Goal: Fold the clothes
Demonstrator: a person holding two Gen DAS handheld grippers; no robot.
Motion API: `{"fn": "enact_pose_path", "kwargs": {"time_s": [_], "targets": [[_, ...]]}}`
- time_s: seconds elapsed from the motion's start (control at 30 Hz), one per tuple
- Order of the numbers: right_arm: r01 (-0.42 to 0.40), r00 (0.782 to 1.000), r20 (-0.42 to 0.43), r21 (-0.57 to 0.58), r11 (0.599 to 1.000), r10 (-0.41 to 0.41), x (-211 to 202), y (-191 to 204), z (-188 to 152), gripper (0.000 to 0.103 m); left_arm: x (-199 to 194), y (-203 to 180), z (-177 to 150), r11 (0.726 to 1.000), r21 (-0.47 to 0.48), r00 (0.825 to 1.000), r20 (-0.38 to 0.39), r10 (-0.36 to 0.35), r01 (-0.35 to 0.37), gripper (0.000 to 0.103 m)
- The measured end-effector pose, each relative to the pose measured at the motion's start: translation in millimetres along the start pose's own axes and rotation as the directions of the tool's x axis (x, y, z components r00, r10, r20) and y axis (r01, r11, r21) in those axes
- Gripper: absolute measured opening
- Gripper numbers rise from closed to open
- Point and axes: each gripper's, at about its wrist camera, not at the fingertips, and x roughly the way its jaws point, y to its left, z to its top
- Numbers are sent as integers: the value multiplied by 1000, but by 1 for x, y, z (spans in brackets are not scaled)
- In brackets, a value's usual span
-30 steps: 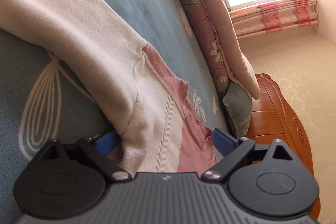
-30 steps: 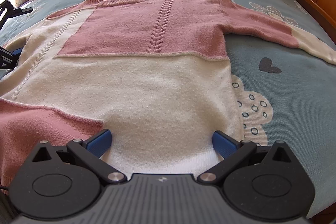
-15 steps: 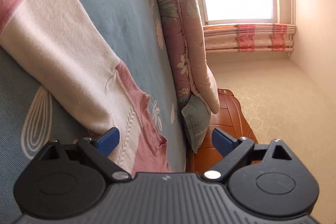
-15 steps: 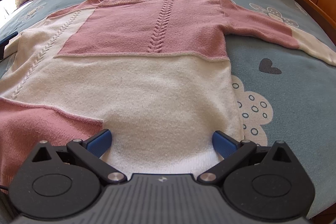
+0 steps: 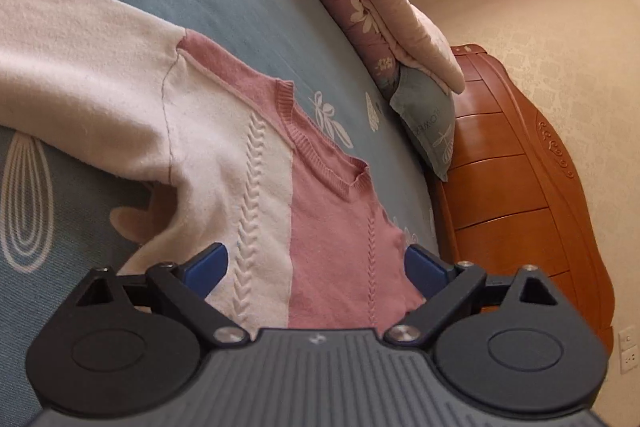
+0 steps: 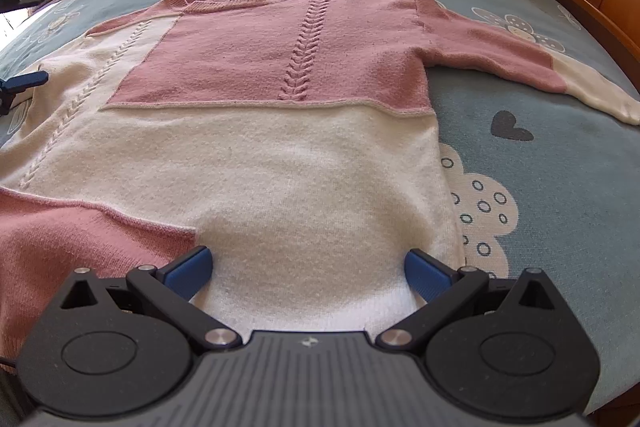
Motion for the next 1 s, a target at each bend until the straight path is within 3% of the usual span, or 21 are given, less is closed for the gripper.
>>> {"fn": "enact_pose_path", "kwargs": {"time_s": [0.03,0.07,0.27,0.37,0.43,0.5,0.57,0.6,0.67,0.77,0.83,0.9,1.0], "targets": [[-2,1000,-1,-2,1000,2,-1,0,-1,103,3,1,-2,996,25,997,15,81,-81,92],[-5,1000,-1,-5,1000,5,-2,-1,-2,103,3,6,-2,992,34,993,21,117,-118,89],[-40,999,-1,-22,999,40,-10,-9,-7,103,-27,1,-6,985,78,988,-4,157,-156,87],[-74,997,21,2,997,74,-21,-13,-2,103,-34,-18,-24,990,127,994,-81,70,-59,89],[-102,993,53,6,995,101,-26,-8,5,103,-30,-32,-43,986,165,986,-165,23,5,90],[-133,988,77,2,991,133,-30,-2,10,103,-26,-45,-64,974,223,973,-231,24,29,90],[-167,984,48,-59,984,170,-27,15,7,103,-24,-52,-86,944,328,966,-236,107,-24,91],[-175,984,16,-112,978,178,-23,25,2,103,-24,-50,-96,927,365,954,-239,184,-87,91],[-161,987,-39,-186,969,156,-16,38,-11,103,-32,-41,-108,910,404,952,-229,203,-97,91],[-138,990,-40,-249,959,132,-26,37,-29,103,-52,-39,-118,879,459,938,-229,261,-133,91],[-138,990,-32,-264,955,134,-36,30,-36,103,-61,-42,-126,841,520,923,-232,308,-150,91],[-128,992,-17,-309,942,129,-47,27,-42,103,-69,-50,-139,780,607,910,-223,349,-150,91],[-112,992,6,-453,885,129,-65,37,-53,103,-82,-73,-168,618,779,924,-155,350,-104,91]]}}
